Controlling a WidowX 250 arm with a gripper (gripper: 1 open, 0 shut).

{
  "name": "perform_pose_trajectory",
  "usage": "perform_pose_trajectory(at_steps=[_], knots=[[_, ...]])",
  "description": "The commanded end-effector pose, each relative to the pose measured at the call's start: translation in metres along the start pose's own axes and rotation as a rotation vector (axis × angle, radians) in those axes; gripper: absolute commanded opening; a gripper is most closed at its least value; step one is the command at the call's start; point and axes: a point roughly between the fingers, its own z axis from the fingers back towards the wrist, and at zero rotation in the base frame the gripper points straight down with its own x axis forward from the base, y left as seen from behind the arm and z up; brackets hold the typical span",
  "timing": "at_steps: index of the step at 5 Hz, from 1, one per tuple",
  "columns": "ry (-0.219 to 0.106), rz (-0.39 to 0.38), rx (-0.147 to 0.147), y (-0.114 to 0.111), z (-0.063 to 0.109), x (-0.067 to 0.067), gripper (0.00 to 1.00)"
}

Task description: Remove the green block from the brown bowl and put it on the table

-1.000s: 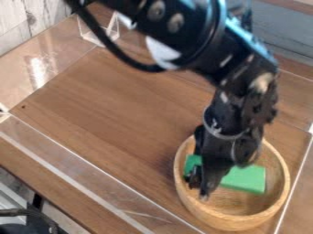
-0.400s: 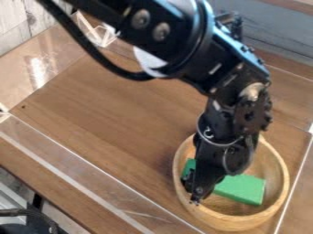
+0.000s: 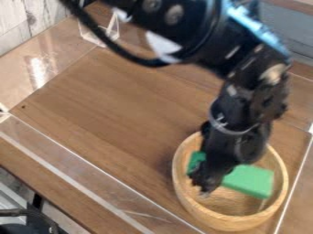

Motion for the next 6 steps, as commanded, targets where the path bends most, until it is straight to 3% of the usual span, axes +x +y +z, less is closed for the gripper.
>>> perform_pose_trajectory(at_steps=[1, 2, 3, 6], knots=[[-0.049, -0.026, 0.041, 0.001, 0.008, 0.006, 0.0], [-0.06, -0.066, 0.042, -0.004, -0.005, 0.006, 0.0], [-0.053, -0.116, 0.056, -0.008, -0.008, 0.003, 0.0], [0.005, -0.199, 0.077, 0.0, 0.007, 0.002, 0.0]])
